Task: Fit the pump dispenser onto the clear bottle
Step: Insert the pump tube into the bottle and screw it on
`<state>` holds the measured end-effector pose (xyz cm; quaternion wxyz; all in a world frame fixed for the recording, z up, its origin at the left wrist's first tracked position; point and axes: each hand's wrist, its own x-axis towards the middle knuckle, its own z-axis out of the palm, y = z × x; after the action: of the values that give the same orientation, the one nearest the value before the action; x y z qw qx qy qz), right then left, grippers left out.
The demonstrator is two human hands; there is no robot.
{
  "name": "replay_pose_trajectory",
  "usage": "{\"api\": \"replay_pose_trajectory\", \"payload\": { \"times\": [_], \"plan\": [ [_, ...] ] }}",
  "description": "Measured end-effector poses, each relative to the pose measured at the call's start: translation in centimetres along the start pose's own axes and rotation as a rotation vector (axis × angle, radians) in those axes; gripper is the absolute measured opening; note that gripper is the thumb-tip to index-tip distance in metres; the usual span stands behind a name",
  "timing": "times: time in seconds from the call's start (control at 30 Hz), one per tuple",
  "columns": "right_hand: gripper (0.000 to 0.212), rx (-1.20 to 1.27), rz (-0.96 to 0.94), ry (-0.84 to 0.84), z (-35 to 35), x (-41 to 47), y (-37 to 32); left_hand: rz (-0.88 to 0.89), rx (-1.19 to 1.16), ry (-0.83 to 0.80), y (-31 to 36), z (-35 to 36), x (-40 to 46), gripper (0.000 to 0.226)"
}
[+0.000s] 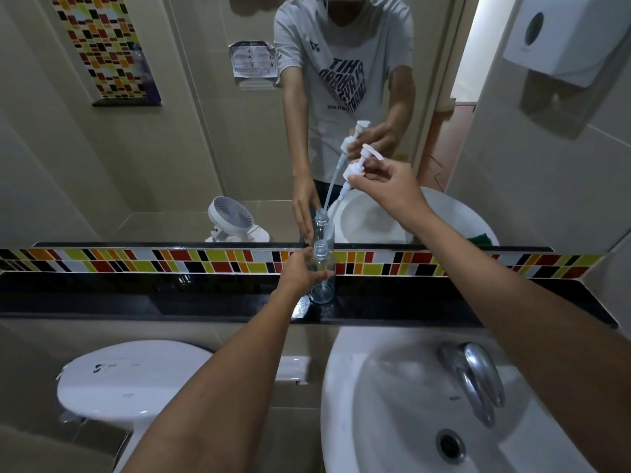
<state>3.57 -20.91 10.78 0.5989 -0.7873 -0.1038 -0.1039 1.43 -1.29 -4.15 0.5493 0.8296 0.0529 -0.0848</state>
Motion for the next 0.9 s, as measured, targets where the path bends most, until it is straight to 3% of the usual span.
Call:
{"api": "replay_pose_trajectory", "payload": {
  "times": [0.37,0.57,0.77,0.9],
  "plan": [
    [0.027,-0.165,0.029,-0.207,4.1,-1.6,3.2,0.021,0.030,0.021,-0.6,-0.1,0.5,0.080],
    [0.042,-0.218,0.092,-0.268,6.0,-1.6,7.5,0.007,0.016,0.041,-1.4,0.0,1.1,0.082],
    [0.038,-0.252,0.083,-0.280,6.9,-1.9,8.6,0.025,-0.009,0.035,-1.6,0.1,1.2,0.081],
    [0.020,-0.277,0.046,-0.277,7.5,-2.0,8.7,0.017,-0.014,0.033,-1.7,0.1,1.3,0.082]
  ]
}}
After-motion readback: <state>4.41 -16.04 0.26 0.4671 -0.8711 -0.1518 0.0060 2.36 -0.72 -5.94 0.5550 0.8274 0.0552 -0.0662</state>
